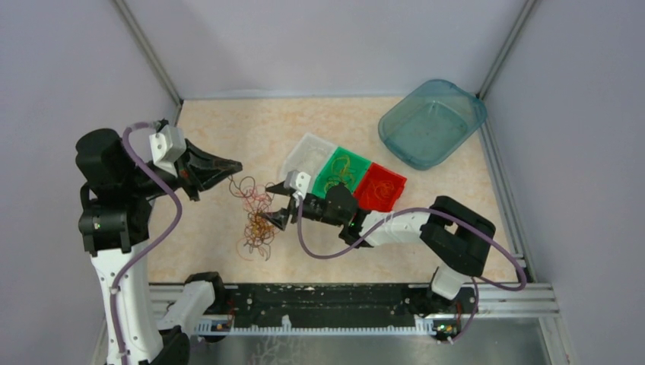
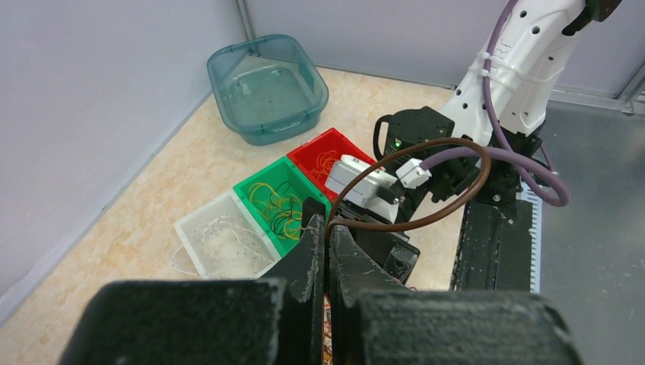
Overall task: Untangle the cables
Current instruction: Untie the cable.
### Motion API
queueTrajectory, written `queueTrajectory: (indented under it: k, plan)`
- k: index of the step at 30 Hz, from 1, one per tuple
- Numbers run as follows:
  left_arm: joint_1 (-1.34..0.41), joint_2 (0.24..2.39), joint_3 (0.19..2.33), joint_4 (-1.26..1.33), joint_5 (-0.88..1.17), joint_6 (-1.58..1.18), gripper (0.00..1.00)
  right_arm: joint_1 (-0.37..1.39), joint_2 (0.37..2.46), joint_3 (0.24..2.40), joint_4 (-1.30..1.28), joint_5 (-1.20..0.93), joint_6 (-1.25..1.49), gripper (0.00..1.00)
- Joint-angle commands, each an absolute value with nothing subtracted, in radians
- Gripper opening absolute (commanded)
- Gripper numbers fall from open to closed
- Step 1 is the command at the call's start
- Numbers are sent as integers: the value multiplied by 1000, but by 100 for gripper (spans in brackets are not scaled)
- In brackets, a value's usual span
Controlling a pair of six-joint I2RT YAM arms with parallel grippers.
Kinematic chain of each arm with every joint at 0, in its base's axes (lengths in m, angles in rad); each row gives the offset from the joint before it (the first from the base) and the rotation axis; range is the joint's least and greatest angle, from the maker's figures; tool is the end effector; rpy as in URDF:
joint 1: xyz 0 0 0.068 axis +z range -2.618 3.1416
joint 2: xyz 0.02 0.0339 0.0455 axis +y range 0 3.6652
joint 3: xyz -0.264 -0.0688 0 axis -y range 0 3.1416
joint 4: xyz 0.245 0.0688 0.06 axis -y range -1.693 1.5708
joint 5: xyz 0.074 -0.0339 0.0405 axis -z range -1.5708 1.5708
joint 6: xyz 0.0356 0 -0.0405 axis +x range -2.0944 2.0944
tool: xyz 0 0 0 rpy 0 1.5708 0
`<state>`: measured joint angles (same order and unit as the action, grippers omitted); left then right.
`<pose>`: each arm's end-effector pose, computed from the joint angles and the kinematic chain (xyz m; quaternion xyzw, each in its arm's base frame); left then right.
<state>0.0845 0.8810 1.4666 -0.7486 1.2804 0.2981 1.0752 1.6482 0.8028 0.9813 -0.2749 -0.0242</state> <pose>0.1086 -0.0250 0.4889 0.4496 0.5667 -0.3484 0.5961 0.1604 0.3170 0.2479 -0.4283 0.5014 0.4523 0.6005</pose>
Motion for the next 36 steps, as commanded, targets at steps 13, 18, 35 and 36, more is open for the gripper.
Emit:
queueTrajectory:
  k: [13,18,35,36]
  plan:
    - [80,873,1492,-793,1308,334,0,1058,1603,836,1115,-291,29,49]
    - [80,871,1502,-797,1299,339,0,1069,1642,861,1126,-331,55,47]
    - [80,844,1405,-806,980,479,0,969,1392,675,1053,148,51,0]
    - [80,843,1375,-791,899,495,0,950,1337,644,1037,168,63,0]
